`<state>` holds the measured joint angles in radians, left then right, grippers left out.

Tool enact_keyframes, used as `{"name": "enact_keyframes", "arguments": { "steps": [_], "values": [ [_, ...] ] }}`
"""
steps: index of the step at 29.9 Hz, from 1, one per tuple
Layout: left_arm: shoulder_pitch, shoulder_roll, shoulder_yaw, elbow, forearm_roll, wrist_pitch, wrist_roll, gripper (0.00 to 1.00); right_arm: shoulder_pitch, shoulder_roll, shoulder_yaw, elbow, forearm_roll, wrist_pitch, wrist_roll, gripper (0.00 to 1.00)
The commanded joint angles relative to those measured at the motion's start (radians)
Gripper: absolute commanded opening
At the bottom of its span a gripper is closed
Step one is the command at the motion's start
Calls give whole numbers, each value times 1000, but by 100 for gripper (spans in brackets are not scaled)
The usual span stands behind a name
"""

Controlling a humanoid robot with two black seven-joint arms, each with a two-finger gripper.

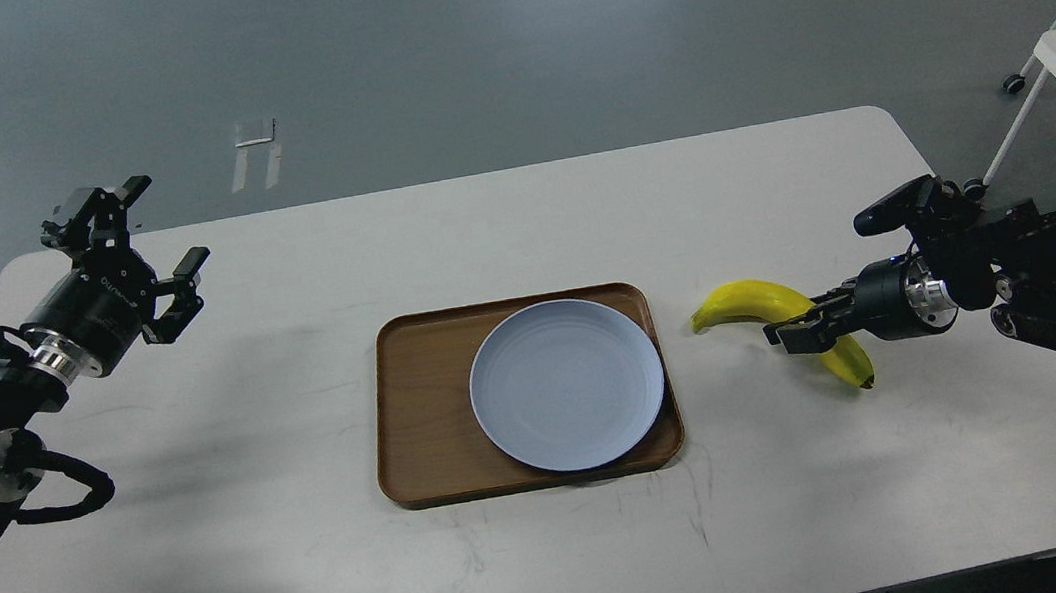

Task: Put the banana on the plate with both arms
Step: 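Reach the right gripper to the yellow banana and grasp it, then lift the banana with the right gripper and move it over the plate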

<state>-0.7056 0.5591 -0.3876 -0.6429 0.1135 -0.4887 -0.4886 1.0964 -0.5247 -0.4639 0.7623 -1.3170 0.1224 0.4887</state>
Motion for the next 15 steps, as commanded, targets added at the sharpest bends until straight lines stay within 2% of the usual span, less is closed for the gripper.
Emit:
{"name": "enact_keyframes", "arguments": {
  "steps": [1, 3, 11, 15],
  "values": [
    [-2, 1, 0, 0, 0, 0, 0, 98, 2, -6, -2, 2, -1, -12, 0, 16],
    [-3, 1, -2, -1, -1, 0, 0, 98, 11, -11, -4, 3, -4, -18, 0, 9],
    [-3, 2, -4, -3, -2, 0, 0, 98, 153, -18, -2, 75, -14, -21, 0, 9],
    [-3, 1, -16, -3, -2, 0, 0, 98, 246, 17, -7, 92, -2, -13, 0, 9]
  ]
}}
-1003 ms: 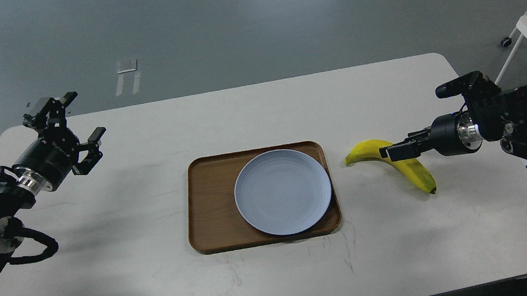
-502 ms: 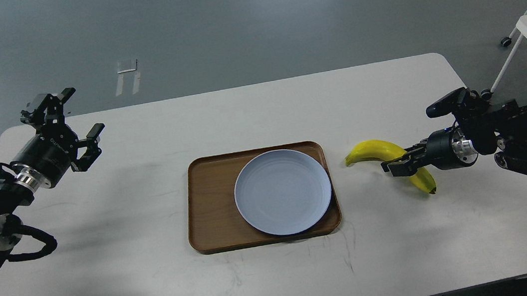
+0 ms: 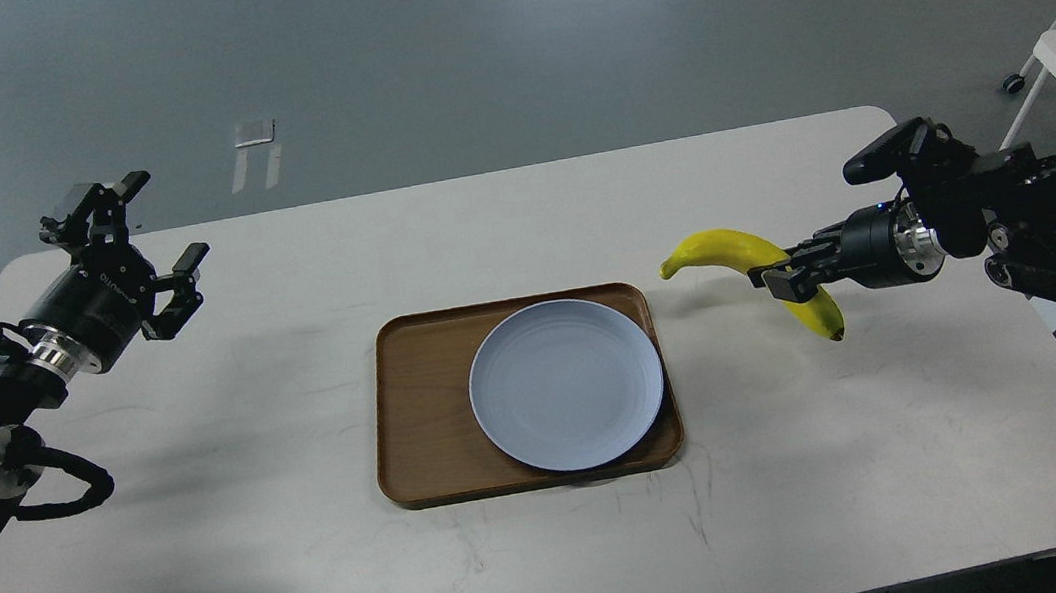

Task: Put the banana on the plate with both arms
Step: 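Lift the banana with the right gripper and move it over the plate, then lower the banana onto the plate and open the right gripper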

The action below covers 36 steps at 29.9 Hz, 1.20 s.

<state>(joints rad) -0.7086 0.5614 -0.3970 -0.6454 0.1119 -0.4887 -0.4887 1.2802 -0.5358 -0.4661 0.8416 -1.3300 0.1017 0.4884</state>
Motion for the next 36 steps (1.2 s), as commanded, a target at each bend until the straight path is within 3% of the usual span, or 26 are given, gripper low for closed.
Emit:
{"name": "enact_keyframes", "arguments": {
  "steps": [1, 13, 21, 25, 28, 29, 31, 36],
  "values": [
    [0, -1, -6, 0, 0, 0, 0, 98, 74, 42, -8, 14, 14, 9, 0, 9],
    [-2, -3, -6, 0, 0, 0, 0, 98, 160, 379, -207, 2, 178, 13, 0, 10],
    [0, -1, -5, 0, 6, 0, 0, 98, 140, 433, -252, -12, 180, 13, 0, 14],
    [0, -5, -6, 0, 6, 0, 0, 98, 120, 431, -252, -10, 180, 13, 0, 33],
    [-2, -5, -6, 0, 6, 0, 0, 98, 114, 433, -247, -13, 180, 10, 0, 38],
    [0, -5, -6, -2, 6, 0, 0, 98, 114, 433, -247, -13, 180, 10, 0, 43],
    [-2, -3, -6, 0, 6, 0, 0, 98, 113, 435, -246, -13, 180, 10, 0, 63],
    [-2, -1, -6, 0, 6, 0, 0, 98, 113, 427, -240, -13, 186, 10, 0, 83]
  ]
}}
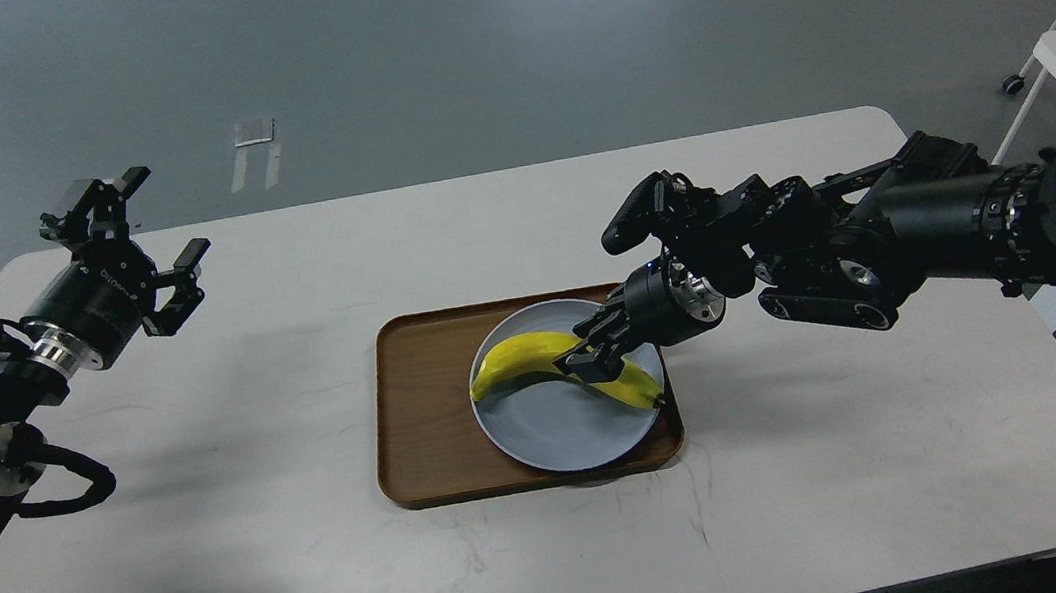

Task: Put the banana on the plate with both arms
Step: 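Lower the banana onto the plate and open the right gripper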

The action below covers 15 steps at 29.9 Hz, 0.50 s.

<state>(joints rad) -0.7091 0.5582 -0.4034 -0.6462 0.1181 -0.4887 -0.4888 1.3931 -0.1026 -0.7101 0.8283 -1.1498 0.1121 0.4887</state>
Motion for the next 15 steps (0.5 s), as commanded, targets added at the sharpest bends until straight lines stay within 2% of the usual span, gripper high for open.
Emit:
{"name": "enact_keyframes", "arguments": {
  "steps": [1, 2, 5, 11, 15],
  "values": [
    [-1, 2, 0, 0, 0, 0, 0, 98, 0, -8, 4, 0, 15, 0, 0, 87],
    [0, 3, 0, 0, 0, 0, 0, 98, 0, -14, 8, 0, 40, 0, 0, 94],
    [-1, 5, 0, 0, -2, 0, 0, 98, 7, -52, 33, 0, 93, 0, 0, 95],
    [-1, 11, 0, 0, -2, 0, 0, 98, -2, -255, 271, 20, 271, 5, 0, 99],
    [0, 11, 1, 0, 2, 0, 0, 98, -87, -365, 398, 21, 477, 5, 0, 99]
  ]
}}
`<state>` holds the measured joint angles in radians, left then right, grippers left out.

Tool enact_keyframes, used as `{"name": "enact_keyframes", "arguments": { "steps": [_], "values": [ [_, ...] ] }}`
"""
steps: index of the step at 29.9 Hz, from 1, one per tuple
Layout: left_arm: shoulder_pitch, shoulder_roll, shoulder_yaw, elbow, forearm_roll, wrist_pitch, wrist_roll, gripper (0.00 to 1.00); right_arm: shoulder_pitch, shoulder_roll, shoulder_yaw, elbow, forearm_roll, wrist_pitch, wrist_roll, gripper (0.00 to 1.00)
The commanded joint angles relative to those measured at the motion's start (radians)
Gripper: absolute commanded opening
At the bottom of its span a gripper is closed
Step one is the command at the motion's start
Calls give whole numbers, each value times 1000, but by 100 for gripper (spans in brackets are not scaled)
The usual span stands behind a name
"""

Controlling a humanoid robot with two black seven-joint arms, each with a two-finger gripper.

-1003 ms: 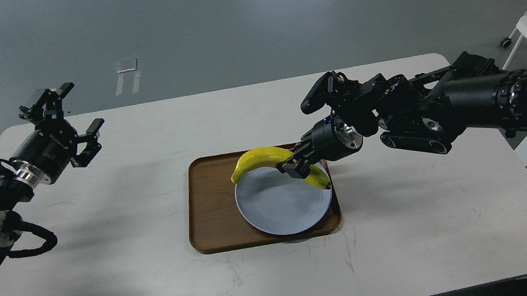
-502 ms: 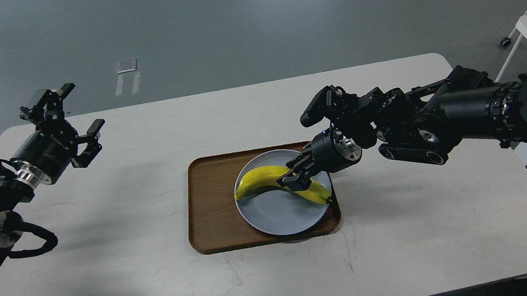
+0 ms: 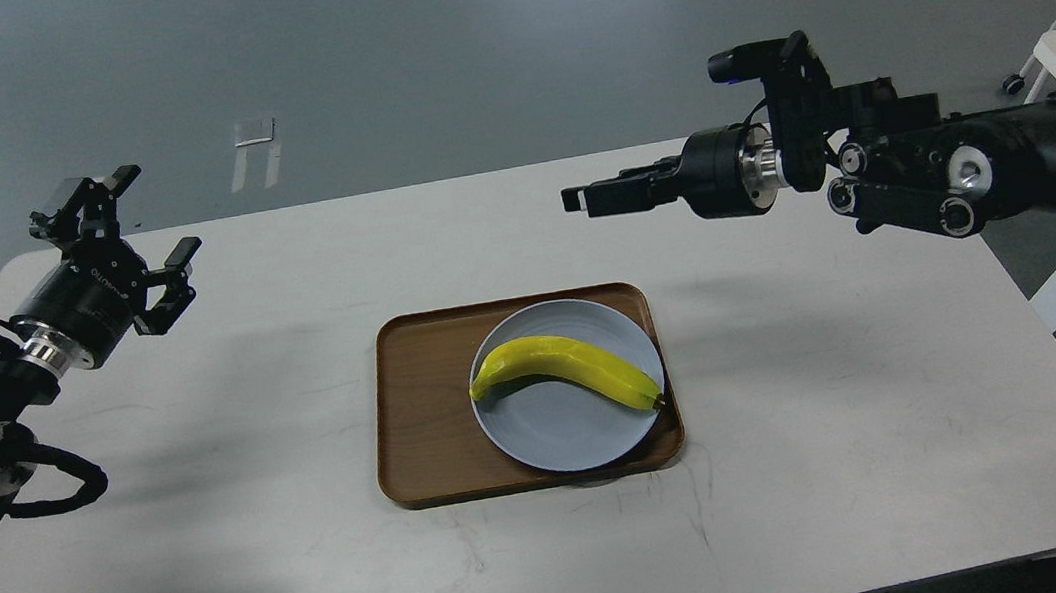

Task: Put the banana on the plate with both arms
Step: 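Lower the banana onto the plate and open the right gripper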

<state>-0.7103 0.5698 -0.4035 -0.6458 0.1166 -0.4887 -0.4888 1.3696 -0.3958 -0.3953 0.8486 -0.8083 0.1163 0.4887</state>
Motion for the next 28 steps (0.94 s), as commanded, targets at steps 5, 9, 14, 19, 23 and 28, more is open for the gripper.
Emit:
{"name": "enact_keyframes", "arguments": {
  "steps": [5, 9, 14, 19, 23, 28],
  "values": [
    [5, -8, 5, -2, 5, 0, 0, 98, -280, -173, 306, 4, 357, 3, 0, 99],
    [5, -11, 5, -3, 6, 0, 0, 98, -470, -187, 527, 7, 533, 75, 0, 99],
    [8, -16, 5, -3, 8, 0, 0, 98, -647, -178, 740, 3, 655, 258, 0, 99],
    [9, -18, 3, -3, 8, 0, 0, 98, -698, -163, 785, -2, 702, 319, 0, 99],
    [12, -24, 2, -5, 6, 0, 0, 98, -701, -161, 785, -2, 721, 319, 0, 100],
    [15, -25, 0, -8, 5, 0, 0, 98, -710, -163, 787, -6, 722, 316, 0, 100]
  ]
}}
